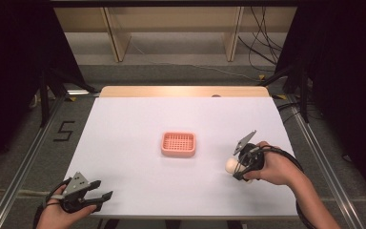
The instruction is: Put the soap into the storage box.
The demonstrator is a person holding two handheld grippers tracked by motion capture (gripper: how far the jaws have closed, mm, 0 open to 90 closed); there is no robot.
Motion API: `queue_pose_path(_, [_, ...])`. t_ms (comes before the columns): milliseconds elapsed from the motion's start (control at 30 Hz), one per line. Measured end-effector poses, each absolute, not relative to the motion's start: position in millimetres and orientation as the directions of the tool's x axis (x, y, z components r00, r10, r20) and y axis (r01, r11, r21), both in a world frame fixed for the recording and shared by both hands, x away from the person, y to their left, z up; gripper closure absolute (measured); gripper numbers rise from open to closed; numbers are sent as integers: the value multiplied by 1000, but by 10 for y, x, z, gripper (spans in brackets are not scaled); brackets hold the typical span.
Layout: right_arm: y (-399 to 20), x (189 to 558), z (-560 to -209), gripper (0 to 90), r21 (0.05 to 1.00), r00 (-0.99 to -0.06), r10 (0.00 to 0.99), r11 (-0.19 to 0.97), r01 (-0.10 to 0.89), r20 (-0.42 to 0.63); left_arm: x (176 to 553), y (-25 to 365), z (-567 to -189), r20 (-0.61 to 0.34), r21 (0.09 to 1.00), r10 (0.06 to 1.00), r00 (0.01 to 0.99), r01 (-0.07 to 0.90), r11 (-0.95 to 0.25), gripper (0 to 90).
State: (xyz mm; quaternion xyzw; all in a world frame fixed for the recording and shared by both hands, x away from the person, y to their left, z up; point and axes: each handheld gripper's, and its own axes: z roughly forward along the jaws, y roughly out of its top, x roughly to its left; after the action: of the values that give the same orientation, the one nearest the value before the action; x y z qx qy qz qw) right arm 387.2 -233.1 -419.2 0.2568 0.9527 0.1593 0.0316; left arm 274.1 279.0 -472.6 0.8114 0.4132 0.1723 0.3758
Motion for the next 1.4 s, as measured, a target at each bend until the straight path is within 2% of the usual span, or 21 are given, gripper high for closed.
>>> queue_pose_path(533, [-2320, 3887, -4122, 506, 364, -847, 531, 785, 502, 22, 2739, 2782, -4731, -30, 760, 806, 592, 537, -366, 386])
queue_pose_path(1400, [-2182, 3974, -4005, 506, 434, -849, 527, 771, 465, -27, 2735, 2795, -4711, -32, 752, 800, 599, 541, -375, 386])
